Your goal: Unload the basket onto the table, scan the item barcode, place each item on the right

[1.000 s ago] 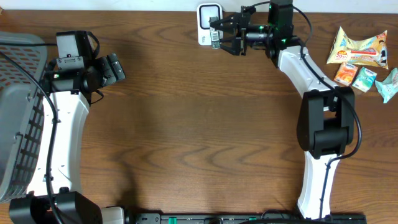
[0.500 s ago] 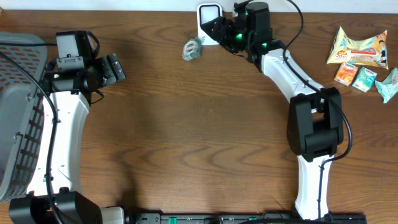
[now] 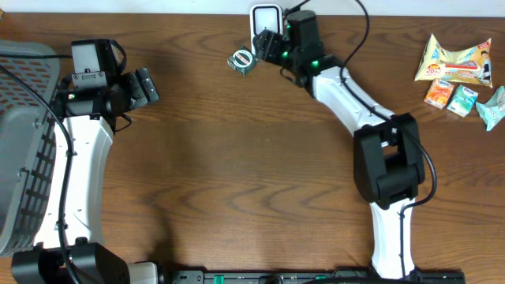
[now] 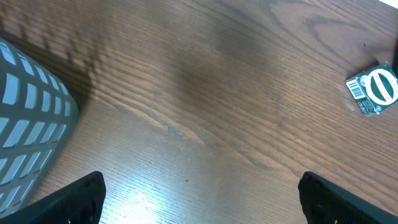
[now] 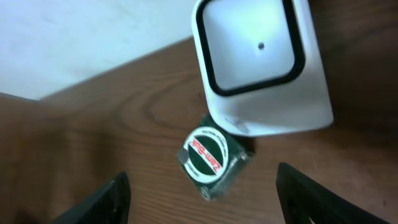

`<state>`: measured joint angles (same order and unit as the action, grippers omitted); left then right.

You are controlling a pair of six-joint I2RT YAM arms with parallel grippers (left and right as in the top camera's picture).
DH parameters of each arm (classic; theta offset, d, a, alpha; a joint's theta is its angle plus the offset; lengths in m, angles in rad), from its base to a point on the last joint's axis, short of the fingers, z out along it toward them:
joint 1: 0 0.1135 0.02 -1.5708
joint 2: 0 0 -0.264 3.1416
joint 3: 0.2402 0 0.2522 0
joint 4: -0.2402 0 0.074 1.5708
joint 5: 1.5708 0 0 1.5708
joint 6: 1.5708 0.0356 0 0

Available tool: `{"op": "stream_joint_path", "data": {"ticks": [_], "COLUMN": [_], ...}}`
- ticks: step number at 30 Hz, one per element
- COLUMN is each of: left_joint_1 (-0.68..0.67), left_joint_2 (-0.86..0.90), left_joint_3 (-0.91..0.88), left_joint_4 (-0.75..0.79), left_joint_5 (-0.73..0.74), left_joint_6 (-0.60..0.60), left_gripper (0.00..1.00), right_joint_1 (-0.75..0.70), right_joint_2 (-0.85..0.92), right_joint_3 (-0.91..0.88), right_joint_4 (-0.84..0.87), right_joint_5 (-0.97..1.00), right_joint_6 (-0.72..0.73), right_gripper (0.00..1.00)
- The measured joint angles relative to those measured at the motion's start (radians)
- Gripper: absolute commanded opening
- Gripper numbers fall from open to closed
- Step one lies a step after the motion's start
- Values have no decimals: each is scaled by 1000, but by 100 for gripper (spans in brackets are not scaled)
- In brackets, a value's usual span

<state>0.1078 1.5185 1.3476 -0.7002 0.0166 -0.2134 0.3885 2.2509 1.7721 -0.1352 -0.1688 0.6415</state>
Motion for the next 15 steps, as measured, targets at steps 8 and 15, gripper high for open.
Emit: {"op": "stream_joint_path", "data": {"ticks": [8, 15], "left_joint_1": [0, 0], "left_joint_2": [0, 0], "left_joint_3": [0, 0], "left_joint_4": [0, 0], "left_joint_5": [0, 0], "left_joint_6": [0, 0], "left_gripper": [98, 98], "right_joint_1": [114, 167], "right_joint_2": [1, 78], "right_joint_3": [0, 0], "right_joint_4": [30, 198], "right_joint_5": [166, 229], "right_joint_6": [-84, -117], "right_gripper": [72, 54]}}
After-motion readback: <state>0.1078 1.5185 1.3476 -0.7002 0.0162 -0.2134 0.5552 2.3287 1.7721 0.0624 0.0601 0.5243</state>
